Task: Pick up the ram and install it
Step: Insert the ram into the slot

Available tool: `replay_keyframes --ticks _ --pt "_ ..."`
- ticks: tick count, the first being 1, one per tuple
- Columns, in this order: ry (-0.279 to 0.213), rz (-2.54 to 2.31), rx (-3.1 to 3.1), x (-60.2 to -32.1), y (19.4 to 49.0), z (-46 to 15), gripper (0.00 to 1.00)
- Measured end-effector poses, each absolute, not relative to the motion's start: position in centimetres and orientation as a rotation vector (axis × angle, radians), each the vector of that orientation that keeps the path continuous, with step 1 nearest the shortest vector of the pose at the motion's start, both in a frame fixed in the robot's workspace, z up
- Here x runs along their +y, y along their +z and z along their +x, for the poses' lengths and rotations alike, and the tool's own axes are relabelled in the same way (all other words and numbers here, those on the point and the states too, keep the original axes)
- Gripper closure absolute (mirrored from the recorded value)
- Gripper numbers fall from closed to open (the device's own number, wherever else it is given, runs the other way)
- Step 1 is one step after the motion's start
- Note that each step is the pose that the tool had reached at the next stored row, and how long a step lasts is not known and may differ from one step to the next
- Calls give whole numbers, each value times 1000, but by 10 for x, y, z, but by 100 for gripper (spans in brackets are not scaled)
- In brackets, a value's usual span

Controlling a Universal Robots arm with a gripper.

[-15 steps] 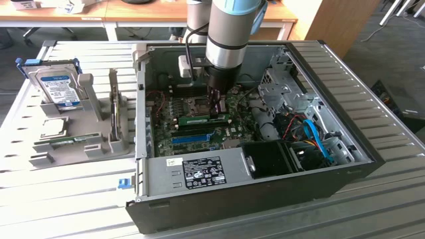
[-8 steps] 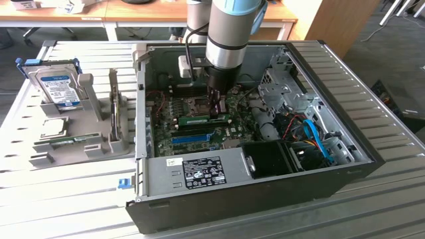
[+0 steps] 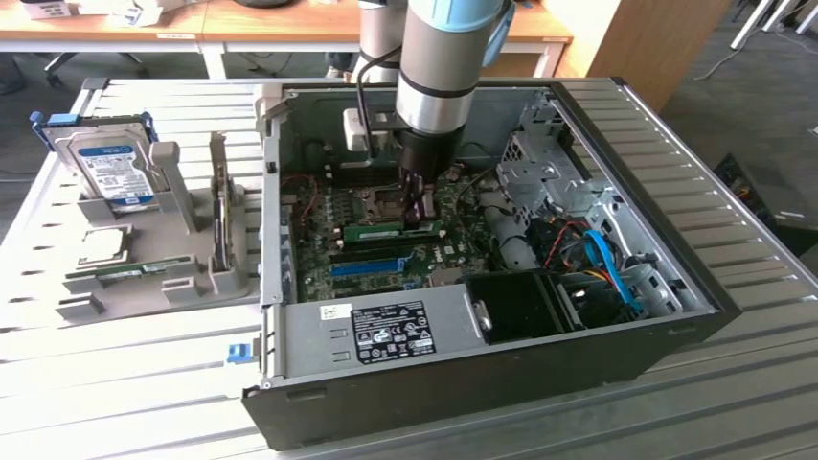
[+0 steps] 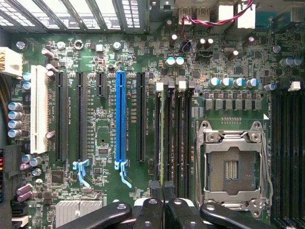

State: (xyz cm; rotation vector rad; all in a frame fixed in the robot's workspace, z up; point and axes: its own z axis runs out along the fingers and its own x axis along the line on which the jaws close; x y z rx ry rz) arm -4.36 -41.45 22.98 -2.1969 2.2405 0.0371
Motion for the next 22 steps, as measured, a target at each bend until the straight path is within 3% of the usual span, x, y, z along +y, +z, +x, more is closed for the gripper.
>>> replay_keyframes --ticks 22 --pt "37 -2216 2221 -414 229 -43 88"
